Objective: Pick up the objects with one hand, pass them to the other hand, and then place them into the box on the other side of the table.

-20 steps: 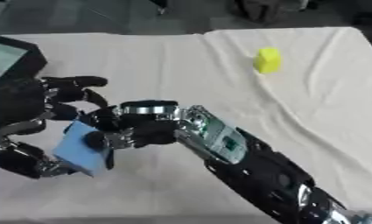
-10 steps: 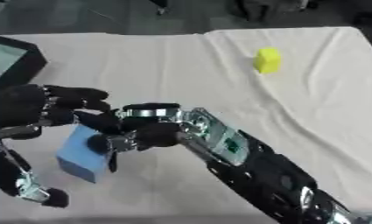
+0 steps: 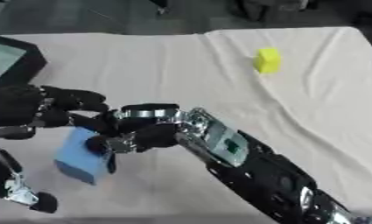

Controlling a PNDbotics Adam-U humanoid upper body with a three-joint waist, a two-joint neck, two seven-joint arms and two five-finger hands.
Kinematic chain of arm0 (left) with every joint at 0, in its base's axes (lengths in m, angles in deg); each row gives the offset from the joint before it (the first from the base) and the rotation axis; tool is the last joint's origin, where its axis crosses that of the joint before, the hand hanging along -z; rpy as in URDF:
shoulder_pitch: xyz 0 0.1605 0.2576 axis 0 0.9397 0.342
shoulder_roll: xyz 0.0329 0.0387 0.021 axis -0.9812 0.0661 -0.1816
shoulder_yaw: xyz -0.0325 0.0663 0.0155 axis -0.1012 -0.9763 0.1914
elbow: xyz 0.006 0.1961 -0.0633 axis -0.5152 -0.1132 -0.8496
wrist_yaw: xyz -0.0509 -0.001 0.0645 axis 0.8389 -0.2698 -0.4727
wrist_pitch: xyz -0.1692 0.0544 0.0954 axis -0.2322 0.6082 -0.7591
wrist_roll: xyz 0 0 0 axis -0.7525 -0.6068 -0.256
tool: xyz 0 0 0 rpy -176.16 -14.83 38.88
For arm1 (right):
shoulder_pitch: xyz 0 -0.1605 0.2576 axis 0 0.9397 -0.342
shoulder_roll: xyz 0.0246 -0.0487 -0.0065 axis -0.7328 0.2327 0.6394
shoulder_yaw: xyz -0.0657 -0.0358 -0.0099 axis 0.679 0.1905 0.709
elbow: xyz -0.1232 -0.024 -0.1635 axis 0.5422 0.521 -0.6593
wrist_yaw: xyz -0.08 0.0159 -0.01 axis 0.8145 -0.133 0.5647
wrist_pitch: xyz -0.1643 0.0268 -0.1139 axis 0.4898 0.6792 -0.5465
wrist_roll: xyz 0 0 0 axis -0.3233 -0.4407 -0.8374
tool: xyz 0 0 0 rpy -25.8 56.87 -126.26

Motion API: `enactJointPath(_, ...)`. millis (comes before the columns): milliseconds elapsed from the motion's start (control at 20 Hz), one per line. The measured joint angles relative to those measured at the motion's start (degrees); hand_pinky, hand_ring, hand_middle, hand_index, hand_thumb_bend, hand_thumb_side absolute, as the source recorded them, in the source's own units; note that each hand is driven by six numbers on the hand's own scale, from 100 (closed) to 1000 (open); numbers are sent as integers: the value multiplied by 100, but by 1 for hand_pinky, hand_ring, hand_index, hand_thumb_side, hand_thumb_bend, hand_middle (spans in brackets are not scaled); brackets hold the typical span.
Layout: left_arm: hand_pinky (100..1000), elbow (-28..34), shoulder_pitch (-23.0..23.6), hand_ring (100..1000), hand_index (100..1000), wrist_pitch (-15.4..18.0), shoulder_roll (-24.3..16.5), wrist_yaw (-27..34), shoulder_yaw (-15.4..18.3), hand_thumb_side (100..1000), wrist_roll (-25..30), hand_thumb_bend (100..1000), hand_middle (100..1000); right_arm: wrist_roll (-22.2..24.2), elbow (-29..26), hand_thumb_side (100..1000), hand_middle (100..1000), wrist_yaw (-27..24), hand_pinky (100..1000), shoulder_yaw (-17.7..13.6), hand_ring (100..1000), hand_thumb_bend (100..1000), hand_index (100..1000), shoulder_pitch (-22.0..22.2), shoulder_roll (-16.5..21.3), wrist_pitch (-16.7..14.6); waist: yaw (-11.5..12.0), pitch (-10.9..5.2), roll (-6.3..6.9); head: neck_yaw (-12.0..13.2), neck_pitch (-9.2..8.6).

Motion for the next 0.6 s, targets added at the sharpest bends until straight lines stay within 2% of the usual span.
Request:
enactJointPath(450, 756, 0, -87, 1000, 788, -343, 124, 121, -163, 524, -450, 492, 966, -11, 0, 512, 389, 0, 491, -5, 716, 100, 916, -1, -4, -10, 0, 0, -2, -1, 0)
enactJointPath(550, 753, 0, -115, 1000, 778, -406, 156, 75, -197, 490, -523, 467, 959, -11, 0, 511, 389, 1, 491, -5, 716, 100, 916, -1, -4, -10, -2, 0, -2, 2, 0)
enactJointPath(600, 751, 0, -125, 1000, 769, -441, 177, 39, -215, 443, -564, 446, 955, -11, 0, 511, 389, 2, 490, -5, 716, 100, 916, -1, -4, -10, -4, 0, -2, 4, 0)
